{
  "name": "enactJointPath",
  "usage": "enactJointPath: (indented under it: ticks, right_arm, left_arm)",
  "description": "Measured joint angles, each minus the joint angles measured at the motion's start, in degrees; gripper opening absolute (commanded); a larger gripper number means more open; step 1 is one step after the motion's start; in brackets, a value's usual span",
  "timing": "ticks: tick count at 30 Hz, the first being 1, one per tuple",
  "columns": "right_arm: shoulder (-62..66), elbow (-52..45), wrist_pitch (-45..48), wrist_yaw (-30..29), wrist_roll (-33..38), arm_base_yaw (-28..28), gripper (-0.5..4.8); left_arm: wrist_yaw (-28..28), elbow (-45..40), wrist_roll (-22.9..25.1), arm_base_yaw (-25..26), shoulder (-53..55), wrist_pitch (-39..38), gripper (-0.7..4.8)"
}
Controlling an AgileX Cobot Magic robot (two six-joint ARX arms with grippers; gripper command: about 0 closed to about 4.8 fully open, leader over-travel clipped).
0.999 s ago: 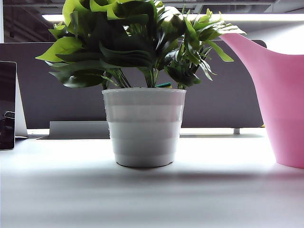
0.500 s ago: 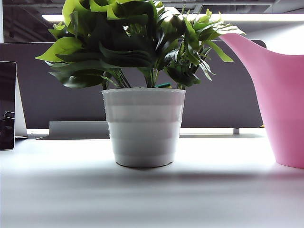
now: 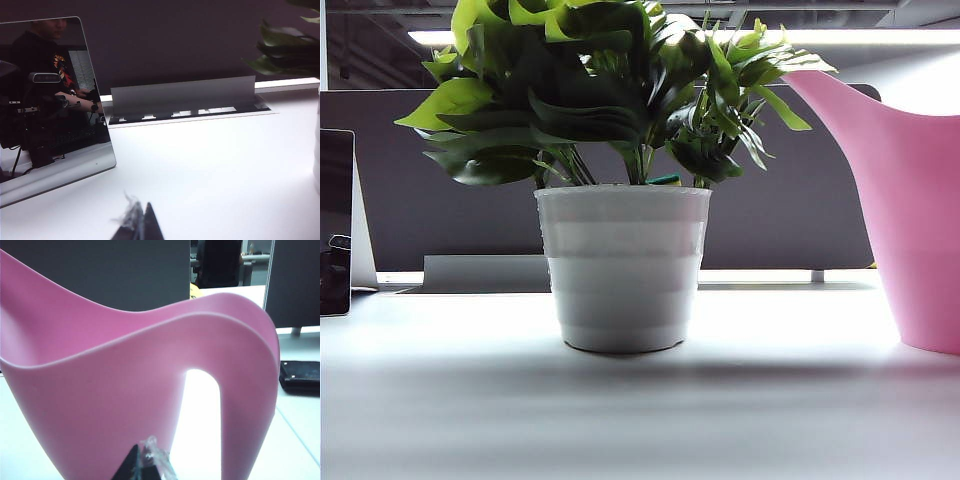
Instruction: Pick up the watering can from the table, water the potted plant, and put the can back.
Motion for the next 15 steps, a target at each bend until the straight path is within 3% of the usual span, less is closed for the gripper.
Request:
enactJointPath:
  ticks: [15]
  right_arm:
    - [0.0, 0.0, 1.4, 0.0, -1.1, 0.4, -0.08]
  left_arm:
    - [0.0, 0.0, 0.0, 0.0, 0.0, 0.0, -0.05]
